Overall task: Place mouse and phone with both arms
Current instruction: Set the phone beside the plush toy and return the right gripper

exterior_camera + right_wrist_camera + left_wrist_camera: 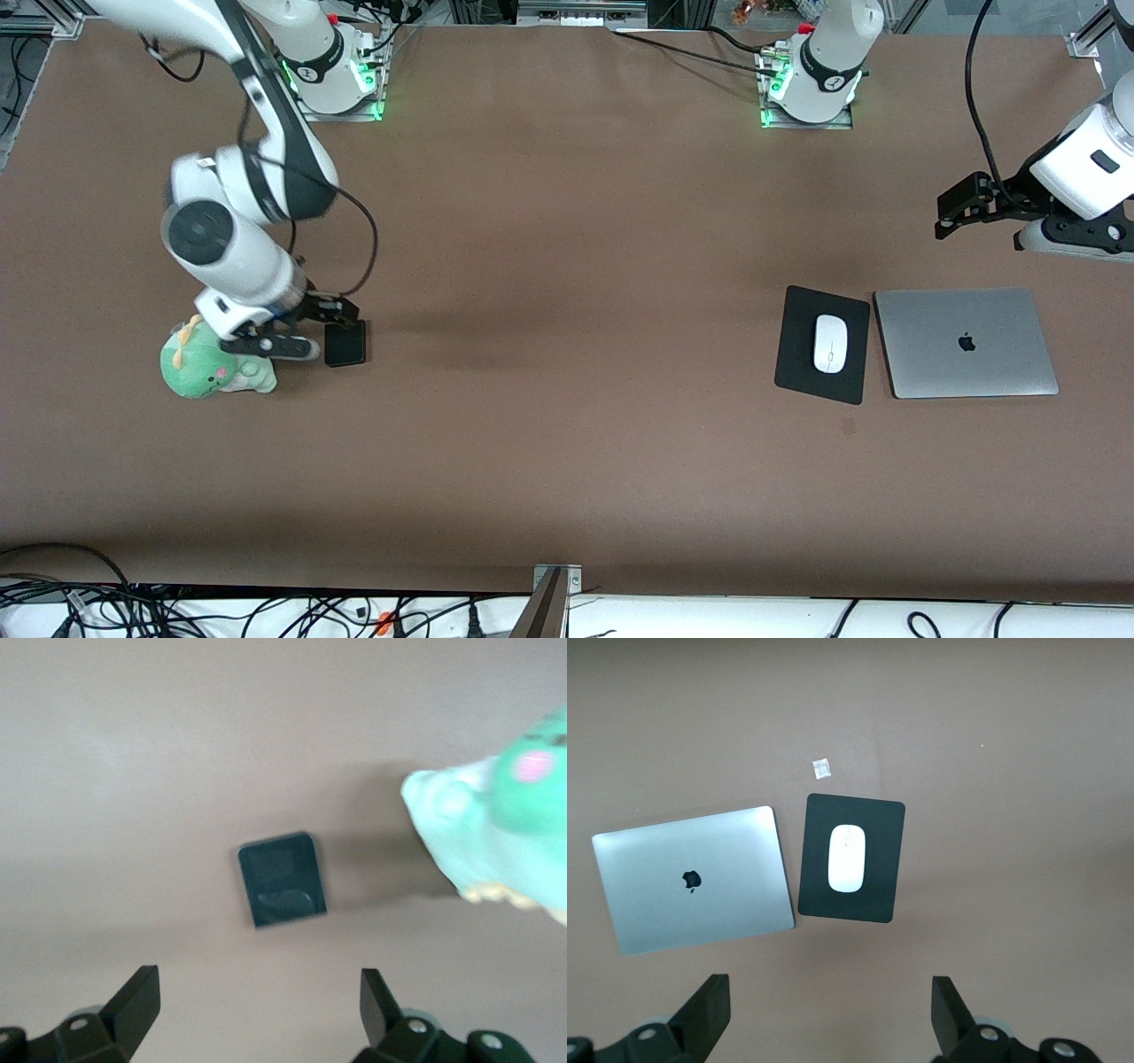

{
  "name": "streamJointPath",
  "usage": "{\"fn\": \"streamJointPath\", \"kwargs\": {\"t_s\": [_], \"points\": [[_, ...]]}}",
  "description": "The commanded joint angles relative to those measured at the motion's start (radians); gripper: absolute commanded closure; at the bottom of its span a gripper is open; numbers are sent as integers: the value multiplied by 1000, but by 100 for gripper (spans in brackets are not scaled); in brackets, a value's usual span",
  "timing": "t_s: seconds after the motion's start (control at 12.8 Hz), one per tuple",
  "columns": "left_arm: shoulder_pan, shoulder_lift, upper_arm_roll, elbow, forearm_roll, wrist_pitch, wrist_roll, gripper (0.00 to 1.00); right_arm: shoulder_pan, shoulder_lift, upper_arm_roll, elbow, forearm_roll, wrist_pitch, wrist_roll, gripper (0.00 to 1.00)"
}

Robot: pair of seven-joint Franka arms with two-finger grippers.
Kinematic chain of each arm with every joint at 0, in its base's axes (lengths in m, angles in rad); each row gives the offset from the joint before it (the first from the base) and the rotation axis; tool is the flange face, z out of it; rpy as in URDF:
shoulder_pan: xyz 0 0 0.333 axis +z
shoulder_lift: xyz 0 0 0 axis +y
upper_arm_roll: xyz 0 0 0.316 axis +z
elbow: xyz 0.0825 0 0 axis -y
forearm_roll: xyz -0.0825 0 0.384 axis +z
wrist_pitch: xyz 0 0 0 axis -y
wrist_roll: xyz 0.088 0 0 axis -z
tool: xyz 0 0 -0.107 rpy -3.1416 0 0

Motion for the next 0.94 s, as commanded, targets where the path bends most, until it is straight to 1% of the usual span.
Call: {"fn": "streamJointPath", "kwargs": {"t_s": [0.0, 0.16, 0.31, 0.47, 0.55, 0.62, 0.86], "points": [[-7, -12, 2, 12, 35, -7, -7, 0, -10, -65, -9, 97, 104, -188, -59, 0], [-13, -10, 4, 10, 38, -5, 0, 0, -10, -121, -38, 137, 119, -277, -81, 0], [-17, -10, 10, 7, 47, -7, -5, 0, -10, -198, -97, 141, 165, -351, -151, 0], [-15, -10, 10, 6, 45, -7, -11, 0, -10, -235, -137, 161, 165, -434, -226, 0], [-15, -9, 10, 9, 42, -7, -10, 0, -11, -238, -148, 177, 159, -481, -243, 0], [-15, -7, 10, 9, 44, -7, -10, 0, -11, -240, -160, 187, 152, -498, -251, 0], [-17, -7, 10, 10, 44, -7, -10, 0, -10, -231, -161, 223, 150, -500, -256, 0]]}}
